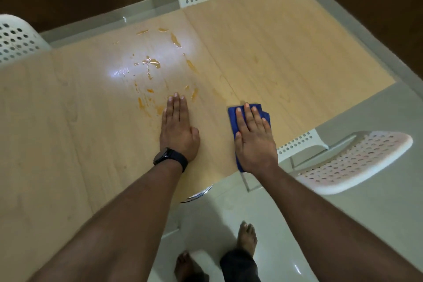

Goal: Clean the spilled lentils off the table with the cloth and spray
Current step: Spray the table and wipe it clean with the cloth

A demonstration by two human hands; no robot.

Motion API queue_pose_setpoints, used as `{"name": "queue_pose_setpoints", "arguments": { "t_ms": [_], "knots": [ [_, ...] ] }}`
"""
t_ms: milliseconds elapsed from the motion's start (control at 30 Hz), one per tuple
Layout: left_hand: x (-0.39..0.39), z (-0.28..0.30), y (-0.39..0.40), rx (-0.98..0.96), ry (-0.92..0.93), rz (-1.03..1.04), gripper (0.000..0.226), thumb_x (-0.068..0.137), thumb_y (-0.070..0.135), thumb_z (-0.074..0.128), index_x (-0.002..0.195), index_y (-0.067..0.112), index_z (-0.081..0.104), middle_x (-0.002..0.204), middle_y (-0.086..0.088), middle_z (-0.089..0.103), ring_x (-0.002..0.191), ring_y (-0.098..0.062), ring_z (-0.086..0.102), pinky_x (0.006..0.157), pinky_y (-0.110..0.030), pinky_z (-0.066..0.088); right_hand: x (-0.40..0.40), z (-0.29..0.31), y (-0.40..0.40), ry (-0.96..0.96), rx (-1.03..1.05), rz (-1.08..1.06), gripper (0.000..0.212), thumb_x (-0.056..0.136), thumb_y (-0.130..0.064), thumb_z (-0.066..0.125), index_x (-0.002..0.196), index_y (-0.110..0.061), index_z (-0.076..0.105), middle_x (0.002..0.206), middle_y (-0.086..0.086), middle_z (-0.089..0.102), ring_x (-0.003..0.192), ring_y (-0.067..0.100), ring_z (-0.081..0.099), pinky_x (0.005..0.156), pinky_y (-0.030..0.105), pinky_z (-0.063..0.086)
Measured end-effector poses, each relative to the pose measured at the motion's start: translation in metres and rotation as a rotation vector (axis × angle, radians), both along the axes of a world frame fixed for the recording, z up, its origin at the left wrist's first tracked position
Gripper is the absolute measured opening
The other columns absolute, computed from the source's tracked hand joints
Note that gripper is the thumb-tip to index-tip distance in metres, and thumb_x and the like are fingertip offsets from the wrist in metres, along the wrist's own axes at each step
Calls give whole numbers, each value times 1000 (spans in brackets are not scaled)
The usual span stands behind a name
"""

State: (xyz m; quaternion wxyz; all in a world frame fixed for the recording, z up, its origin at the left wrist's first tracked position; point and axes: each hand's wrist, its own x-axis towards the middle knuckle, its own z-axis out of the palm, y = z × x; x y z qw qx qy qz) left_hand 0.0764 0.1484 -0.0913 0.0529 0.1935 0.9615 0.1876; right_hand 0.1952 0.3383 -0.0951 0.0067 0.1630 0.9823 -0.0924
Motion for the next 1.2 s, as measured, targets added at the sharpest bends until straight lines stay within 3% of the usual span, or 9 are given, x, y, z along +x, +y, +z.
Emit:
{"name": "queue_pose_setpoints", "arguments": {
  "t_ms": [133, 233, 433, 533, 667, 833, 1033, 1200],
  "knots": [
    [-28, 0, 17, -2, 7, 88, 82, 98, 23, 45, 166, 9, 1, 174, -7, -5, 160, -21, -9, 130, -39, -1, -56, 2, 16, 12, -10, 158, 67, 105, -38, 22, 168, -23, 9, 176, 3, 4, 162, 21, 1, 130, 47, 13],
    [-39, -6, 25, -50, 12, 154, 74, 107, 37, 33, 166, 11, -3, 174, -6, -8, 160, -20, -11, 130, -38, -3, -77, 0, 15, 11, -13, 207, 66, 105, -38, 21, 168, -24, 6, 176, 4, 1, 162, 22, -3, 130, 47, 11],
    [-38, -9, 28, -140, -5, 205, 71, 109, 46, 21, 166, 12, -6, 174, -5, -11, 160, -18, -13, 131, -40, 0, -16, 3, 31, -22, -33, 406, 65, 110, -37, 24, 168, -23, -3, 175, 2, -11, 161, 19, -12, 130, 47, 12],
    [-40, -10, 30, -144, 0, 214, 71, 109, 46, 20, 166, 12, -4, 174, -5, -9, 160, -19, -12, 131, -40, 0, -15, 3, 51, -37, -34, 410, 65, 110, -38, 25, 168, -22, 0, 176, 1, -8, 161, 18, -10, 130, 48, 15],
    [-40, -12, 30, -158, 14, 212, 72, 106, 48, 15, 166, 12, -3, 174, -5, -9, 160, -18, -13, 131, -40, 1, -81, 1, 59, 4, -34, 324, 65, 108, -38, 26, 168, -20, 8, 176, 4, 1, 162, 21, -2, 130, 48, 14],
    [-42, -16, 29, -164, 30, 214, 73, 106, 48, 16, 166, 13, -3, 174, -4, -9, 160, -17, -13, 131, -38, 0, -157, -2, 31, -10, -23, 285, 65, 110, -39, 20, 168, -18, 0, 176, 6, -5, 162, 24, -7, 131, 47, 7],
    [-42, -13, 32, -218, -3, 187, 76, 100, 50, 3, 165, 13, -9, 173, -4, -16, 159, -17, -18, 130, -38, -4, -95, 1, 40, -28, -56, 459, 66, 110, -40, 22, 168, -18, -4, 175, 1, -12, 160, 16, -16, 131, 44, 7],
    [-68, -3, 36, -176, -6, 174, 79, 103, 45, 27, 166, 13, -9, 173, -4, -16, 159, -17, -16, 129, -36, -7, -104, 2, 60, -17, -59, 421, 66, 109, -41, 20, 168, -18, 0, 176, 0, -8, 161, 14, -12, 131, 44, 10]
  ]
}}
